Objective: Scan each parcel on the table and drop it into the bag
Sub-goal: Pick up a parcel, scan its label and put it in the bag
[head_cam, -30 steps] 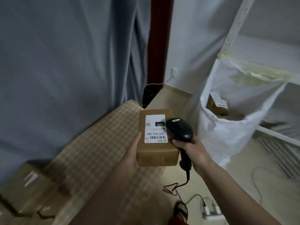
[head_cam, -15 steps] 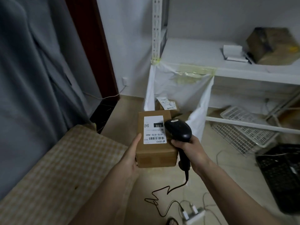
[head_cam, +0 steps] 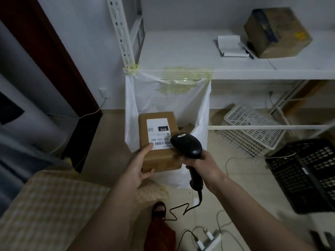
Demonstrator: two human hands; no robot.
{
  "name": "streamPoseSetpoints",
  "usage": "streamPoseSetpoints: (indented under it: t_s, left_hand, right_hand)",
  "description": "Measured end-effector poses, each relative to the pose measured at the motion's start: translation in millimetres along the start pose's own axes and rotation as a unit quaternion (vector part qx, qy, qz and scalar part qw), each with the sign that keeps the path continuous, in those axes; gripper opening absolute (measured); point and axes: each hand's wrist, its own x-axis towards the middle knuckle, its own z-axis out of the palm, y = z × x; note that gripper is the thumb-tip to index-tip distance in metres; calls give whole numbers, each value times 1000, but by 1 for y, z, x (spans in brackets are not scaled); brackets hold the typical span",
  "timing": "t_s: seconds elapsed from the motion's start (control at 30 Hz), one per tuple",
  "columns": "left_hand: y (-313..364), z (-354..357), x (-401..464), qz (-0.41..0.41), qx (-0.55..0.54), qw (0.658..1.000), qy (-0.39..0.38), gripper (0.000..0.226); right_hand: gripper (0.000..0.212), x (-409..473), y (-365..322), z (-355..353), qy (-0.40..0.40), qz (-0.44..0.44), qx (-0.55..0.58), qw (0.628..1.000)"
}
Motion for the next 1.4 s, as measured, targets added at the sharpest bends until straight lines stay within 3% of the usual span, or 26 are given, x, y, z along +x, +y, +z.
streamPoseSetpoints:
  t_s: [0.17,0.3,0.53,0.7,0.87,1.13,1.23,1.4]
  left_hand:
    - [56,23,86,25,65,998,4,64]
    - [85,42,155,-31,128,991,-8,74]
    - [101,98,228,-84,174,977,-85,46]
    - [94,124,250,-66,312,939,-130,54]
    - [84,116,254,-17,449,882,-142,61]
    - [88,59,225,143,661,732,-78,51]
    - [89,35,198,166,678,714,-55,51]
    - [72,-11,137,141,672,727,23,47]
  right_hand:
    - [18,74,-18,7,17,30,18,999]
    - [23,136,-30,18,27,59,28,997]
    - [26,203,-27,14,128,89,35,987]
    - [25,223,-22,9,184,100,28,977]
    - [26,221,-20,19,157,114,40,980]
    - [24,204,-32,47,97,89,-26,991]
    - [23,189,-39,60,53,70,-54,995]
    - [20,147,-40,82,-31,55,-75,995]
